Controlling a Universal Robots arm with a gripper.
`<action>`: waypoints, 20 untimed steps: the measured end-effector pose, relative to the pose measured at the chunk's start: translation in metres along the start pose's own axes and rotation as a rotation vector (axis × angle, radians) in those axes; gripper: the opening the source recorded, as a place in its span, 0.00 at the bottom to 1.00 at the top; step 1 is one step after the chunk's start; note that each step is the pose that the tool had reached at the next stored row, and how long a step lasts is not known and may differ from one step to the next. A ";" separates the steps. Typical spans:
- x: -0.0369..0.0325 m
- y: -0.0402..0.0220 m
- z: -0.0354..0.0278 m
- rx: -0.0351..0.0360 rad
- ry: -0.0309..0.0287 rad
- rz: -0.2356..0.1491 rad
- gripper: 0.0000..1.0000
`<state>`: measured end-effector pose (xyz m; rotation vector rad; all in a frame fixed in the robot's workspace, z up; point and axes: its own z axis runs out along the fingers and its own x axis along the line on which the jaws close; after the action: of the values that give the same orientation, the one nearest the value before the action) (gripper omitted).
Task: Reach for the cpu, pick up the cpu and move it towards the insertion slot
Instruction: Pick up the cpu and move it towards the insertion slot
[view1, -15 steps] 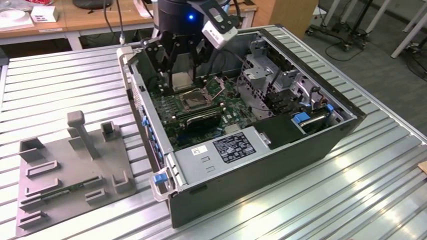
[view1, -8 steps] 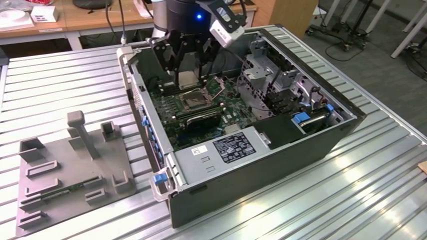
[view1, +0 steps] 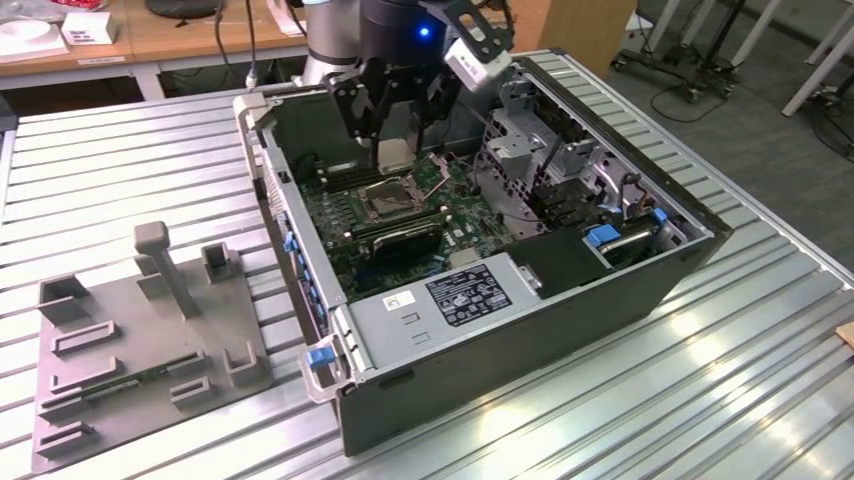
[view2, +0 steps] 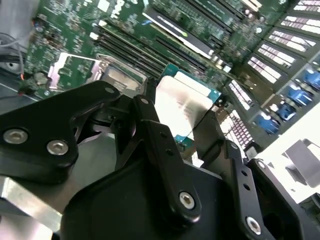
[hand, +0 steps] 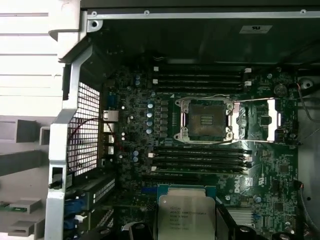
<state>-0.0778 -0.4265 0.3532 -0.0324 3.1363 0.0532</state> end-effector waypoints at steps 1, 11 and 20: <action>-0.0025 0.0002 0.0001 0.0001 0.0000 0.000 0.54; -0.0214 0.0015 0.0011 0.0000 0.0000 0.000 0.54; -0.0226 0.0016 0.0004 0.0001 0.0000 0.000 0.54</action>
<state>-0.0552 -0.4244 0.3530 -0.0322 3.1363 0.0531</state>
